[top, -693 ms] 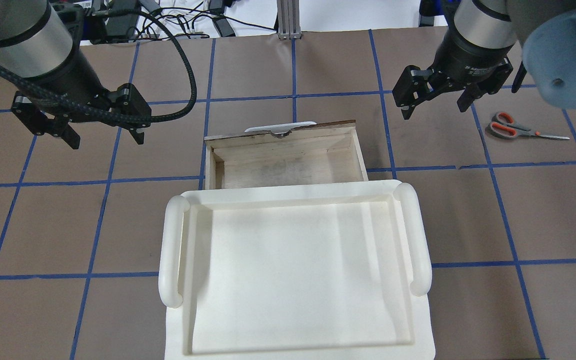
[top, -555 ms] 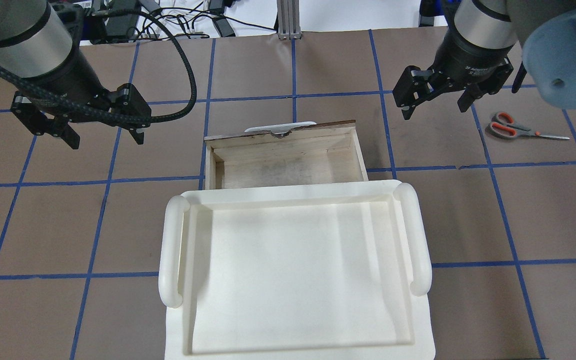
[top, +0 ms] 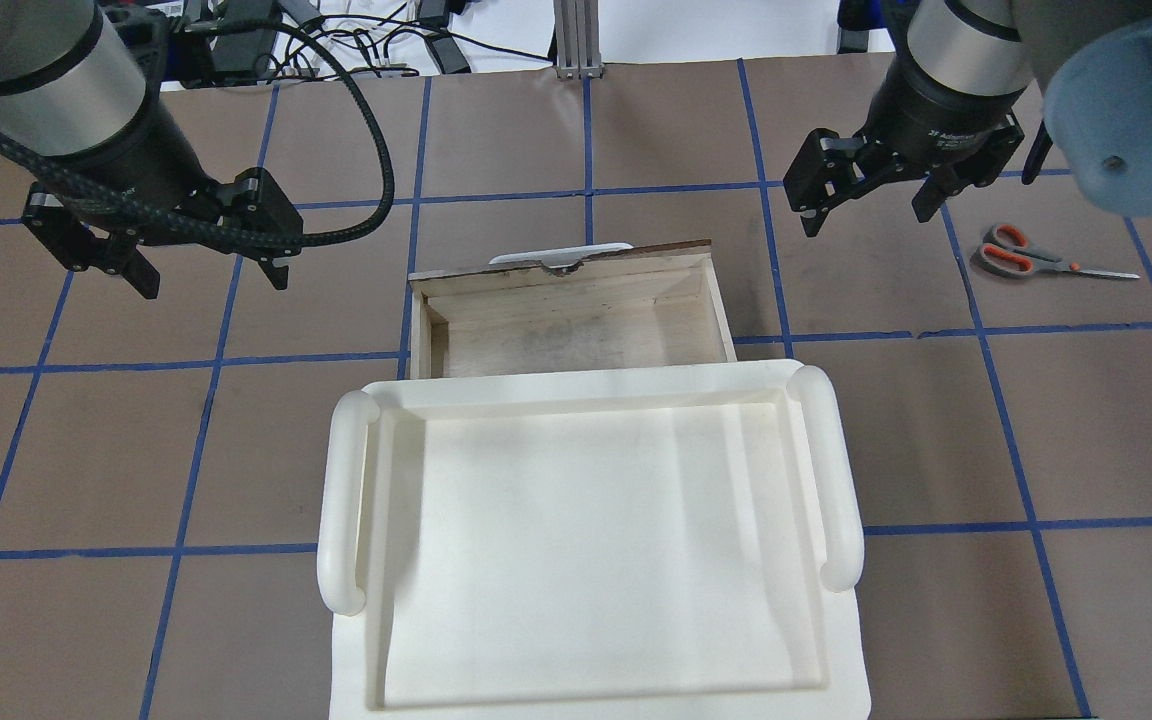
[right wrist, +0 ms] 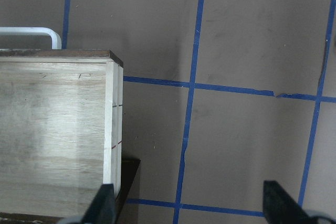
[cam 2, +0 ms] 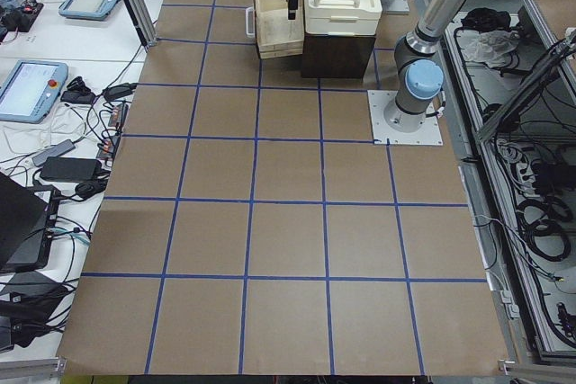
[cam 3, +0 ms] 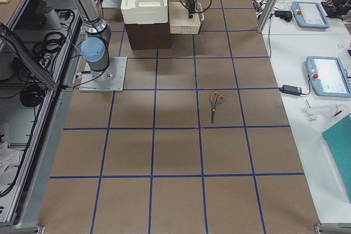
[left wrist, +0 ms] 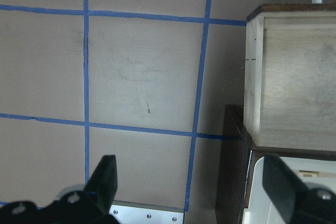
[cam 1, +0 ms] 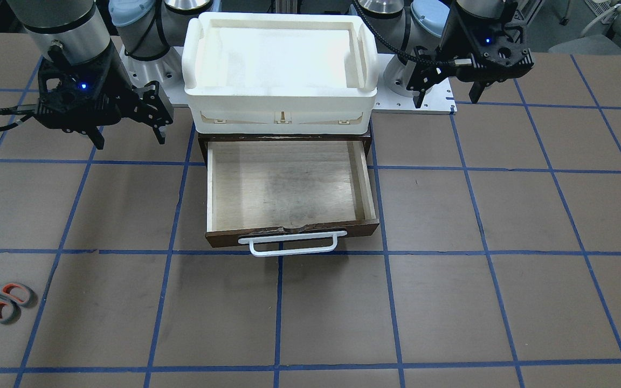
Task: Put scissors in drawer and close it
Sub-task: 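Move the right gripper outward toward the grey-and-orange scissors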
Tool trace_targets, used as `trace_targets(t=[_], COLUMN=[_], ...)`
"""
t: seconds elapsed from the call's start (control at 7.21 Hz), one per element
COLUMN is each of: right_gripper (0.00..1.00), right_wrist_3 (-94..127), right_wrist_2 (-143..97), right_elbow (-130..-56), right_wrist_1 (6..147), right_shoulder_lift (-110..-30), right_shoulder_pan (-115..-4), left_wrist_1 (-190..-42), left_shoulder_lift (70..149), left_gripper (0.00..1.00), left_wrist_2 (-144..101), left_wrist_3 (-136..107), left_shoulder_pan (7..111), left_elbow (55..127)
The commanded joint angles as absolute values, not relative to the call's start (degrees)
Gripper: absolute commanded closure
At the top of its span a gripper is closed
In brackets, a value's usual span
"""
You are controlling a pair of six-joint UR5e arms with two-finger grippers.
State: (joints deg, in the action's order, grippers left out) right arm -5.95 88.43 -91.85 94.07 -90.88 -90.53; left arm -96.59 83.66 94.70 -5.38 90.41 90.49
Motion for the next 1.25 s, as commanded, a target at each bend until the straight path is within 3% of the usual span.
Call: trace_targets(t=[0.0, 0.55, 1.11], right_gripper=[0.00, 0.00, 0.00], right_wrist_3=[-6.93, -32.64, -61.88], right_wrist_2=[89.12, 88.77, 88.86], right_elbow=[-91.85, -91.76, -91.85], right_wrist_1=[94.13, 95.98, 99.99], right_shoulder_lift=[-90.88, -90.27, -84.66], right_shoulder_pan=[-90.27, -83.44, -72.54], left_wrist_1=[-96.50, -96.50, -96.50], left_shoulder_lift=[83.85, 83.58, 83.50], left_gripper=[0.00, 0.00, 0.00], left_wrist_2=[94.57, 94.66, 94.75], left_wrist_3=[-5.45, -5.45, -5.54], left_shoulder_pan=[90.44, 90.44, 90.44], left_elbow=[90.70, 90.79, 90.79])
